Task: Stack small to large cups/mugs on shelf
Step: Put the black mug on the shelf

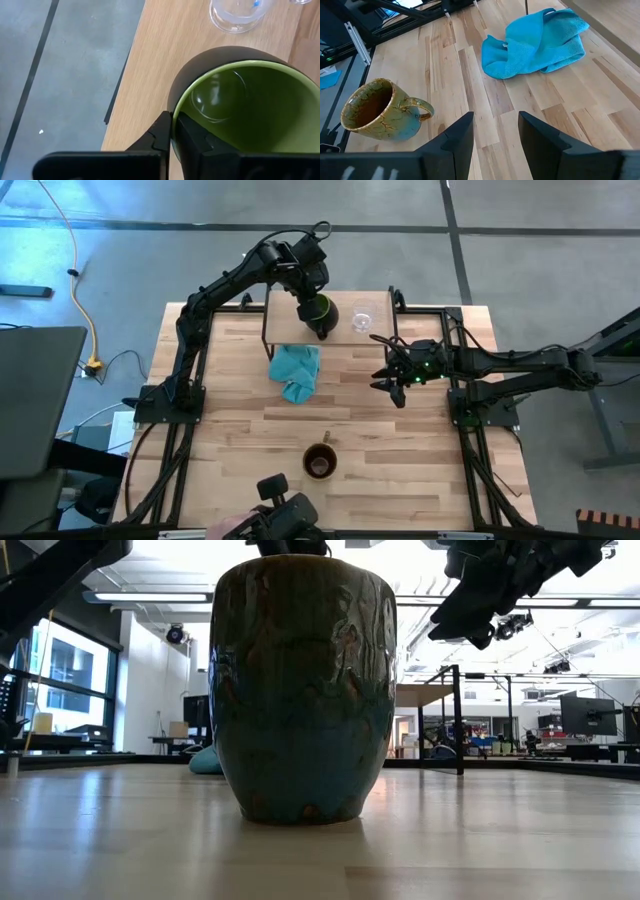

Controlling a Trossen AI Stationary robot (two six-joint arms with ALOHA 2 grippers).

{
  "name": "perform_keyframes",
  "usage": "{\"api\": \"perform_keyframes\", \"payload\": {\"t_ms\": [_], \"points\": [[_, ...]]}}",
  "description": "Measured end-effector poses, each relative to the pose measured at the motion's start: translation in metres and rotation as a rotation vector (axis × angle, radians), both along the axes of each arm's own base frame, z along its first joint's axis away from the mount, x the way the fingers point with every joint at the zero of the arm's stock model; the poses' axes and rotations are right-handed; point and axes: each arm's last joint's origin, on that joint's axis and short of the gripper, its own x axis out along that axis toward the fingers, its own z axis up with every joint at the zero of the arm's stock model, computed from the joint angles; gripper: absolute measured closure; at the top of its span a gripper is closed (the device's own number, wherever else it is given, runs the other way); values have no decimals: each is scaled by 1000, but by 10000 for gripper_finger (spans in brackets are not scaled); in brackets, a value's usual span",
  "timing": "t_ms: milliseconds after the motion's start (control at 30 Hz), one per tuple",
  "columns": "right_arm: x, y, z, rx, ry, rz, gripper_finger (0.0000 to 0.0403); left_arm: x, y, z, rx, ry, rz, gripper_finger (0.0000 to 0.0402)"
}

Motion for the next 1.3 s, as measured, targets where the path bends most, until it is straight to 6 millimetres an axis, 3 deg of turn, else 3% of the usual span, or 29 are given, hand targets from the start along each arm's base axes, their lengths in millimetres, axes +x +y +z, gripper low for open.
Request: {"api": "perform_keyframes", "payload": {"t_ms": [1300], "points": [[0, 0, 0, 3, 0, -2, 258, 2, 0, 0, -27, -26, -19, 382]]}}
